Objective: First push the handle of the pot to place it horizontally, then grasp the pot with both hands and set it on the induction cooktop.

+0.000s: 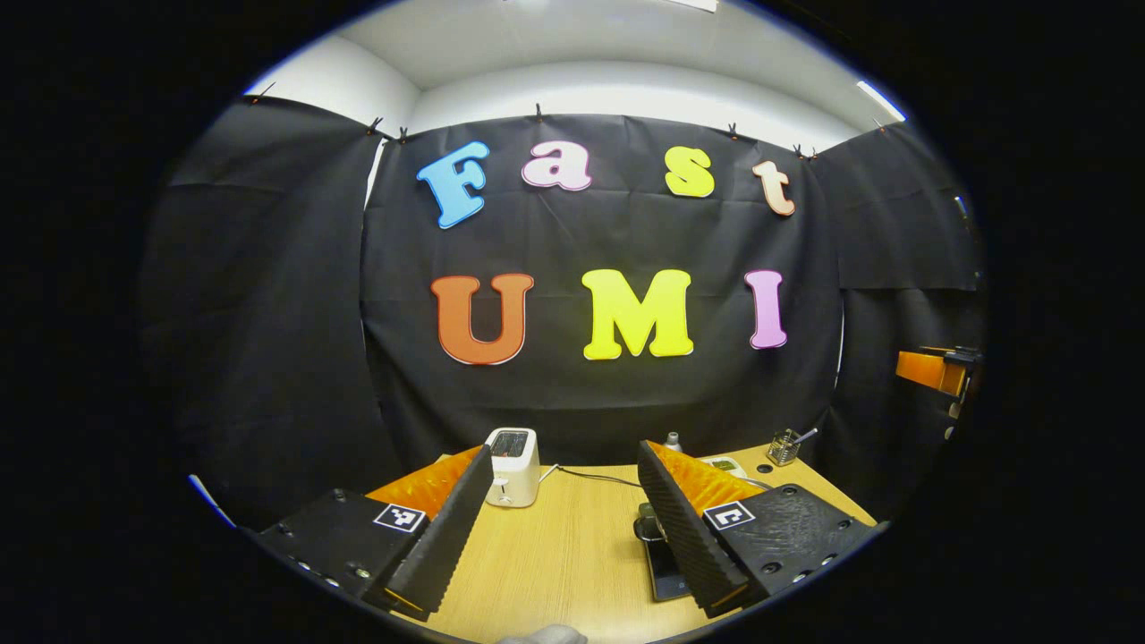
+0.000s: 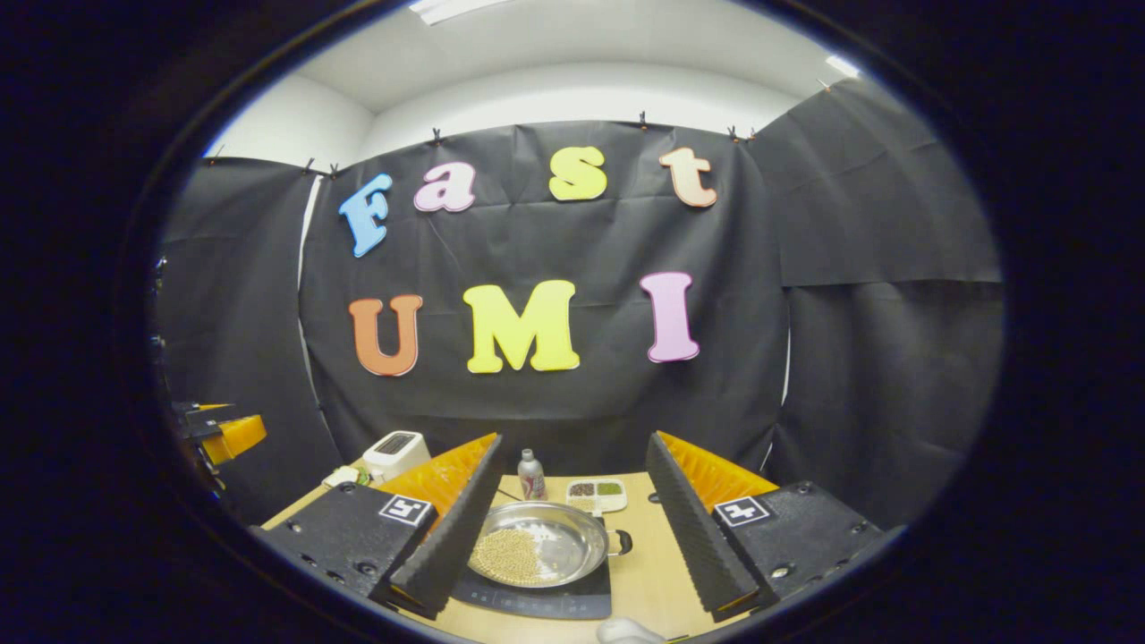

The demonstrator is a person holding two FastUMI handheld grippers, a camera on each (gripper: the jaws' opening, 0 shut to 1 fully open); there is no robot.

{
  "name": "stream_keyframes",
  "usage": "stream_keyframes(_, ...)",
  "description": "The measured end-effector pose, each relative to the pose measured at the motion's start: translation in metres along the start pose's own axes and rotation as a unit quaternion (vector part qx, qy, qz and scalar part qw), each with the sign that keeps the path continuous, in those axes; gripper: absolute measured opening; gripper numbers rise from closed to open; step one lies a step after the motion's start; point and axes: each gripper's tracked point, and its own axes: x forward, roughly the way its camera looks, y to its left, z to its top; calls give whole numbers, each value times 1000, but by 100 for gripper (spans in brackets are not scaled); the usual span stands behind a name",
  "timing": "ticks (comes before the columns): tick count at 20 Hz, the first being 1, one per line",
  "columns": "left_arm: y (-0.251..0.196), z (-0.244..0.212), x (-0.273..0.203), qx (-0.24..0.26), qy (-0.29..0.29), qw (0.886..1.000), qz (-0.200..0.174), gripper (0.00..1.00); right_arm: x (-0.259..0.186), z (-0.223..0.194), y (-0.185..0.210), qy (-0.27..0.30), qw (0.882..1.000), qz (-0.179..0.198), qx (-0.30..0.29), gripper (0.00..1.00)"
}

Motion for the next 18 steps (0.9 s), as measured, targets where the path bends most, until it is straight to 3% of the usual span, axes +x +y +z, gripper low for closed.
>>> stream_keyframes(6,0,3,-2,4,-5,1000,-7,97,-9,-6,14,-4,1000,9,8,100)
stream_keyframes(18,-11,9,-11,3,-13,1000,5,97,-12,-12,2,5,1000,7,1,100)
